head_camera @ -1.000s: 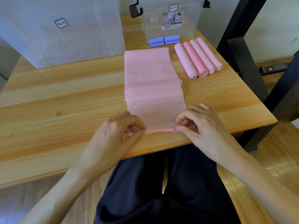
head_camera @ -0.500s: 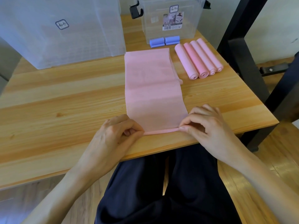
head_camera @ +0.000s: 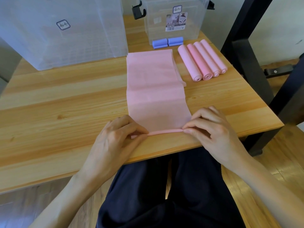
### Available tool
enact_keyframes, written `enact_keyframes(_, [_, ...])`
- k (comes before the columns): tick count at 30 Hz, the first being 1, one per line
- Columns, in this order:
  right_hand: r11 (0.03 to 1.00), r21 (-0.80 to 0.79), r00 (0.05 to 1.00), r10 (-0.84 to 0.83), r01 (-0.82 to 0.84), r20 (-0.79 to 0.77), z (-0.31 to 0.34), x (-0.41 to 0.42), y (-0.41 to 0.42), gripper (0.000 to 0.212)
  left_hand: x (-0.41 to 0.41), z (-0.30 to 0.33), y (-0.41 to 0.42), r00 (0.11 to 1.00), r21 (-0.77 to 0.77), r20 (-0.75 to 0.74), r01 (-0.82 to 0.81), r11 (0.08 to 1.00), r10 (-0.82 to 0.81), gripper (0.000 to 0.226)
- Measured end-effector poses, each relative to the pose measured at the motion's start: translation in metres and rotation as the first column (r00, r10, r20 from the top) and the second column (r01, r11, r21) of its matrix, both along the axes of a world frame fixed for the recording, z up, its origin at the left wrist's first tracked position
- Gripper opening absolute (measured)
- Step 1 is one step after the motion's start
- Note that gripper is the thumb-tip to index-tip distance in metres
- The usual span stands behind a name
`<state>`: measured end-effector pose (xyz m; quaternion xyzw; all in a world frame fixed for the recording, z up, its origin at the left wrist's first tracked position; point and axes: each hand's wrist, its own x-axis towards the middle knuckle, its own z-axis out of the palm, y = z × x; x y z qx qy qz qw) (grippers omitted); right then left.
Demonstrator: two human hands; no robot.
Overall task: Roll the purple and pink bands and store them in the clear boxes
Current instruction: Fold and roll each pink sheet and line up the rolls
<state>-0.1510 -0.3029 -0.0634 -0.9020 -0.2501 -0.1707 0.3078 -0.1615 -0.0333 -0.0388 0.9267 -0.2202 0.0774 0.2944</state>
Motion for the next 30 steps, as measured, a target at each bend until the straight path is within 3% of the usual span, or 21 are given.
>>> enact_keyframes(5, [1.000,-0.027,0.981,-0.006,0.001,-0.195,0.011,0.002,-0.003,0.020,0.002,0.006,0.000,0.992,-0.048,-0.126,-0.006,0.999,0.000,0.007])
enact_keyframes(10, [0.998,0.049,0.993,-0.021,0.027,-0.115,0.005,0.004,0.001,0.021,0.005,0.002,0.000,0.999,-0.032,-0.040,-0.020,0.999,0.019,0.011])
enact_keyframes(14, [0.999,-0.017,0.999,0.034,-0.035,-0.042,0.000,0.004,-0.005,0.029,0.005,0.000,0.005,0.999,0.021,0.017,0.026,0.999,-0.027,0.011])
enact_keyframes(17, [0.999,-0.001,0.997,0.040,-0.040,-0.071,0.001,0.005,-0.006,0.028,0.006,0.000,0.005,1.000,-0.017,-0.010,0.002,1.000,-0.002,0.018])
enact_keyframes(23, [0.996,0.057,0.983,-0.055,0.066,-0.177,0.006,0.011,0.000,0.019,0.010,0.001,0.002,0.993,-0.059,-0.070,-0.103,0.993,0.099,0.004])
enact_keyframes(28, [0.998,0.049,0.987,-0.030,0.038,-0.156,0.005,0.011,-0.002,0.024,0.012,-0.002,0.003,0.996,-0.060,0.010,-0.084,0.995,0.085,0.003])
enact_keyframes(30, [0.997,0.072,0.984,-0.023,0.037,-0.175,0.005,0.011,-0.003,0.023,0.011,-0.002,0.006,0.998,-0.024,0.019,-0.054,0.998,0.055,0.015])
